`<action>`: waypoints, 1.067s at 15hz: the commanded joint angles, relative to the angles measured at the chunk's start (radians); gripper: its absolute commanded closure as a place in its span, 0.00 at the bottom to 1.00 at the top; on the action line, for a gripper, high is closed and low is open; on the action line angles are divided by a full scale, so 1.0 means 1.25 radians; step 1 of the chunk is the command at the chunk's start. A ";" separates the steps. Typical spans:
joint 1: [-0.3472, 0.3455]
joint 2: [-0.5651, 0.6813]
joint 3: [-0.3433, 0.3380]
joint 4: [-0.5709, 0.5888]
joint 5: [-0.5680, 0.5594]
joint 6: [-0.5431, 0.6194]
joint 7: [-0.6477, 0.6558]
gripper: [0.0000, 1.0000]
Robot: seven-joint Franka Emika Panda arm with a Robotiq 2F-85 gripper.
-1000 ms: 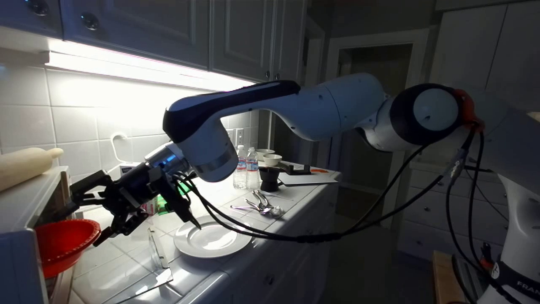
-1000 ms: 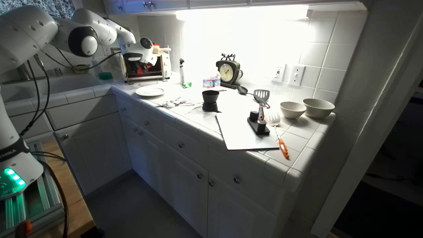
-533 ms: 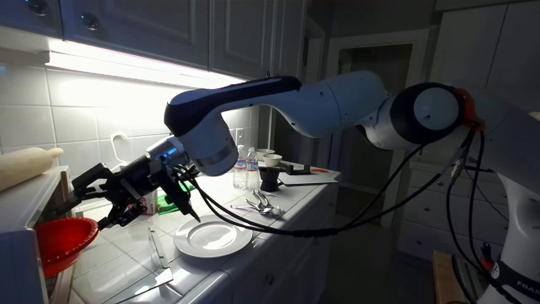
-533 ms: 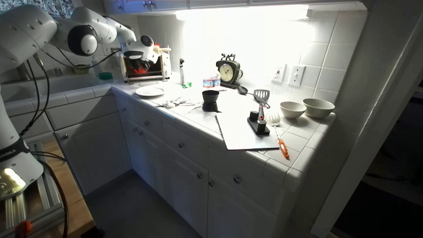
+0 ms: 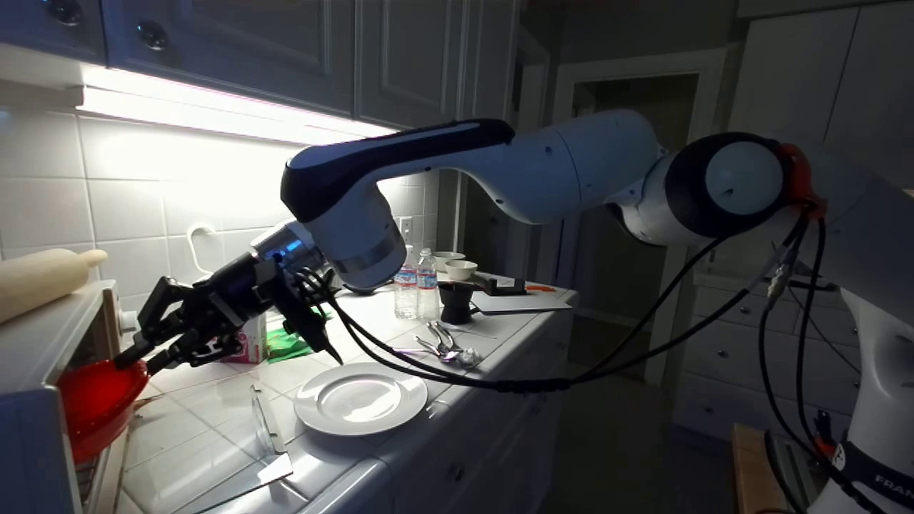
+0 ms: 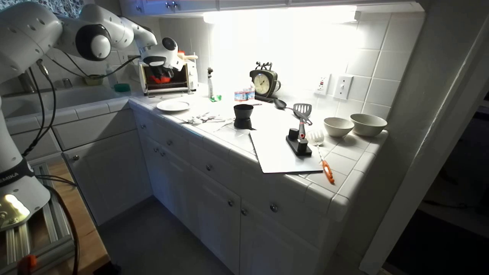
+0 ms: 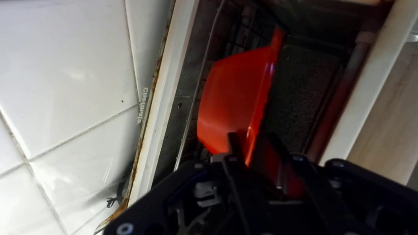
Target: Pick up the red bowl and put it in the microwave
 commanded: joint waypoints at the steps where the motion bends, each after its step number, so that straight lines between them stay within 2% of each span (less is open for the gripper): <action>1: 0.013 -0.025 -0.022 -0.050 -0.013 -0.001 0.043 1.00; 4: 0.017 -0.037 -0.036 -0.075 -0.012 0.010 0.051 1.00; 5: 0.017 -0.040 -0.039 -0.080 -0.010 0.012 0.049 0.97; 6: 0.016 -0.042 -0.039 -0.082 -0.007 0.014 0.046 0.71; 8: 0.017 -0.041 -0.037 -0.078 -0.003 0.021 0.036 0.69; 16: 0.009 -0.078 -0.034 -0.121 0.008 0.072 0.032 0.13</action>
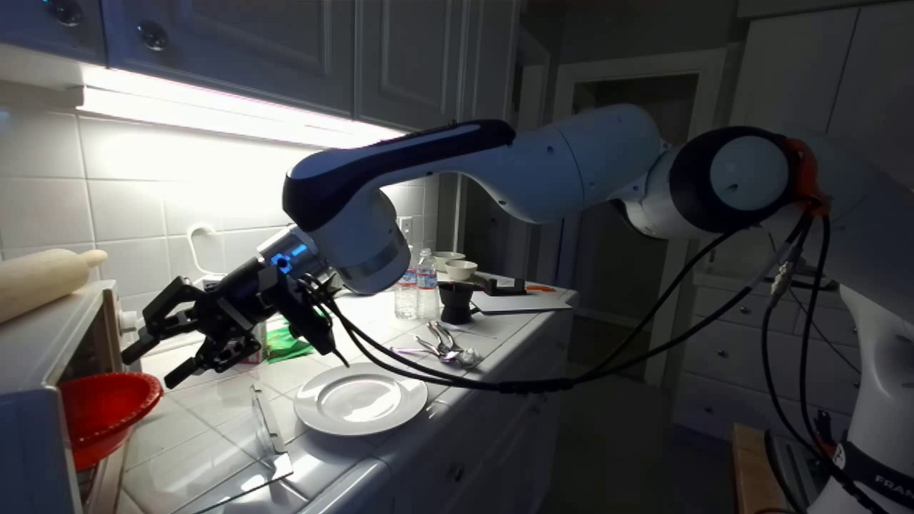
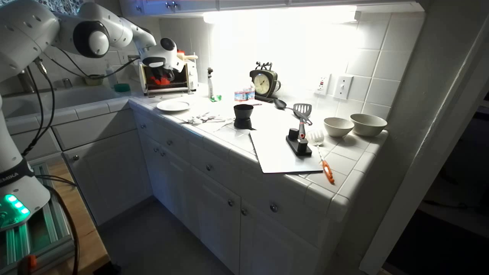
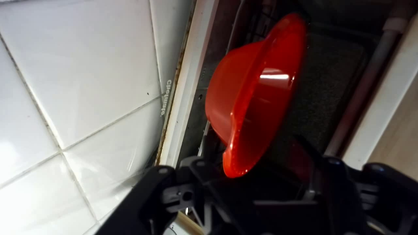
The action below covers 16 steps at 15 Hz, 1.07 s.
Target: Pick up the red bowl and put it in the microwave
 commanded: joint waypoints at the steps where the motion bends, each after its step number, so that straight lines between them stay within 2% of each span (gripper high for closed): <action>1: -0.002 -0.068 -0.008 -0.093 0.008 0.032 0.013 0.07; 2: -0.003 -0.082 -0.011 -0.115 0.008 0.038 0.017 0.00; 3: -0.005 -0.096 -0.013 -0.135 0.009 0.043 0.021 0.04; 4: -0.004 -0.110 -0.020 -0.156 0.007 0.050 0.027 0.36; 5: -0.005 -0.121 -0.024 -0.174 0.006 0.050 0.033 0.31; 6: -0.003 -0.133 -0.032 -0.191 0.002 0.046 0.043 0.32; 11: 0.006 -0.167 -0.061 -0.250 -0.011 0.032 0.075 0.69; 14: 0.009 -0.157 -0.064 -0.255 -0.012 0.028 0.072 0.89; 15: 0.009 -0.149 -0.061 -0.250 -0.010 0.031 0.066 0.95; 16: -0.014 -0.138 -0.023 -0.243 -0.049 0.045 0.081 1.00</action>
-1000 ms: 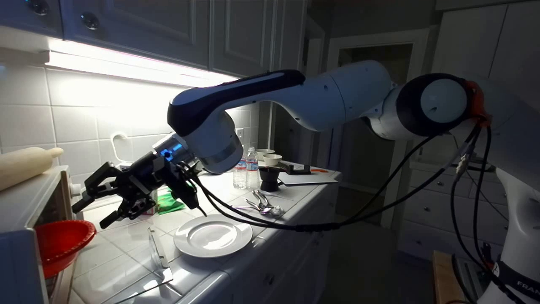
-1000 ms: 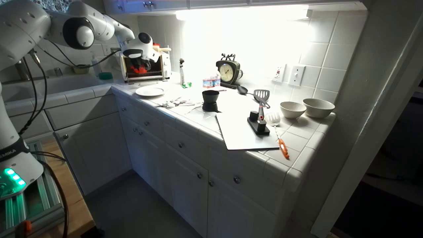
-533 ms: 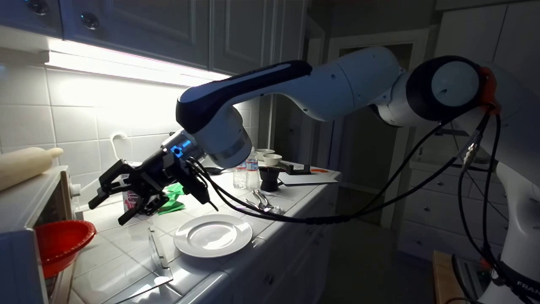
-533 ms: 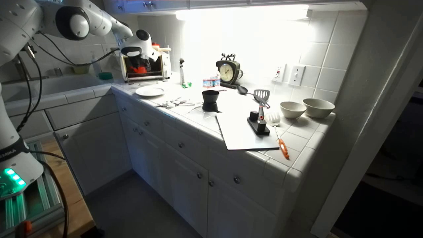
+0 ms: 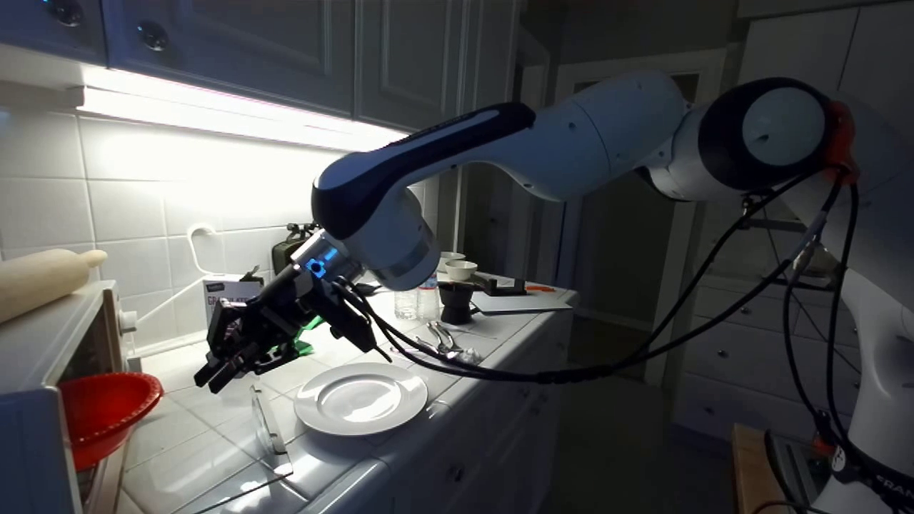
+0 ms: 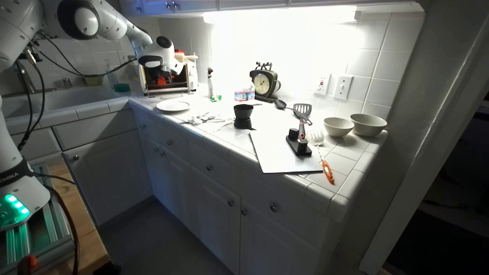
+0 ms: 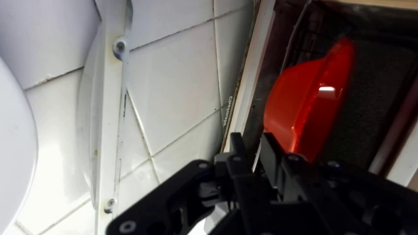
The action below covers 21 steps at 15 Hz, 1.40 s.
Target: Pick up the red bowl and put it in the microwave
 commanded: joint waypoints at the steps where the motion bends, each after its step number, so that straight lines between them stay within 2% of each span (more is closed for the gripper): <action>1: -0.012 0.004 0.032 -0.011 -0.056 0.016 0.033 1.00; 13: -0.006 0.115 0.097 0.106 -0.174 0.116 0.018 1.00; 14: 0.013 0.121 0.076 0.120 -0.145 0.119 -0.007 1.00; 21: 0.027 0.192 0.105 0.224 -0.136 0.141 -0.036 1.00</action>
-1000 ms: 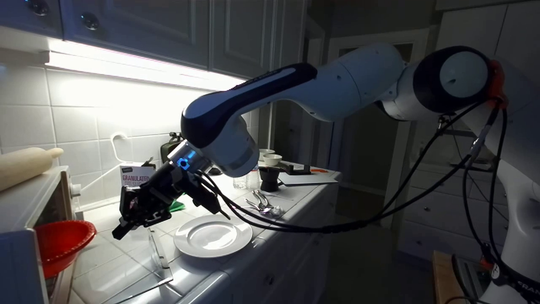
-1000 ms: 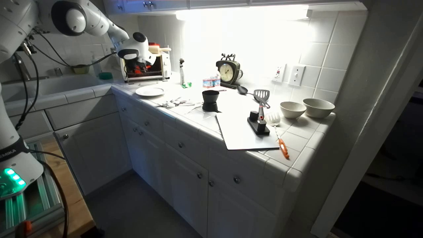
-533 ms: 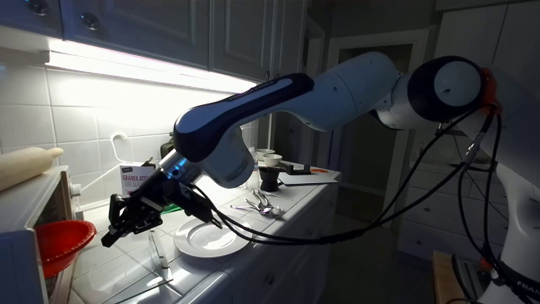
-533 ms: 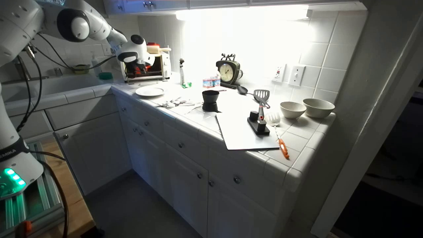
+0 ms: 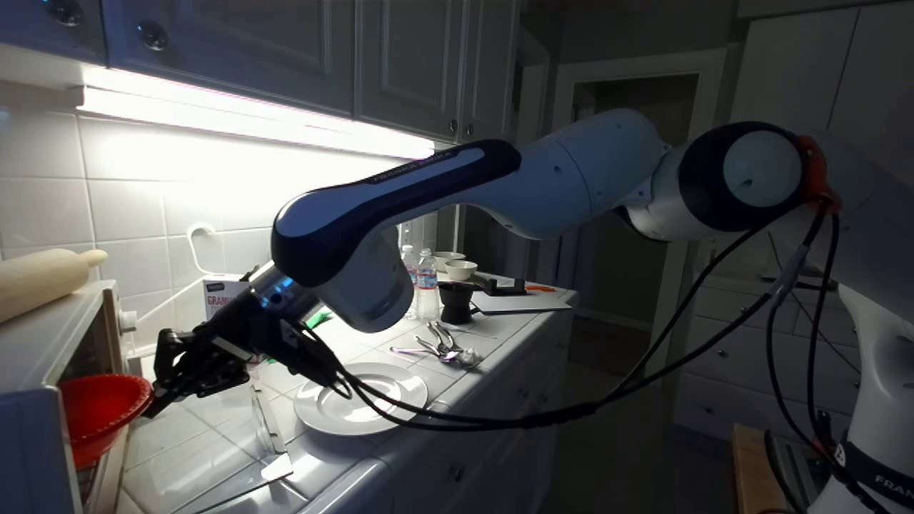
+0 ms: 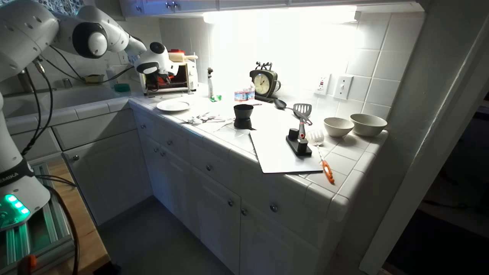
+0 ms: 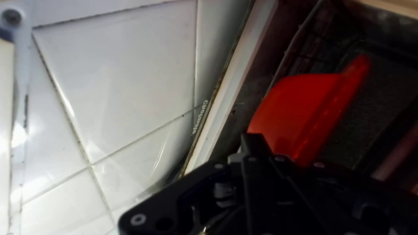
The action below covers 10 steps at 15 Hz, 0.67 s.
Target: Pick up the red bowl and put it in the microwave
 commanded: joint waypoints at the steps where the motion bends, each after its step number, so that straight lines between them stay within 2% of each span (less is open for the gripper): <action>1: 0.009 0.063 0.024 0.092 0.002 0.017 -0.022 1.00; 8: 0.013 0.114 0.051 0.174 -0.001 0.012 -0.029 1.00; 10: 0.011 0.104 0.049 0.168 0.000 0.005 -0.014 1.00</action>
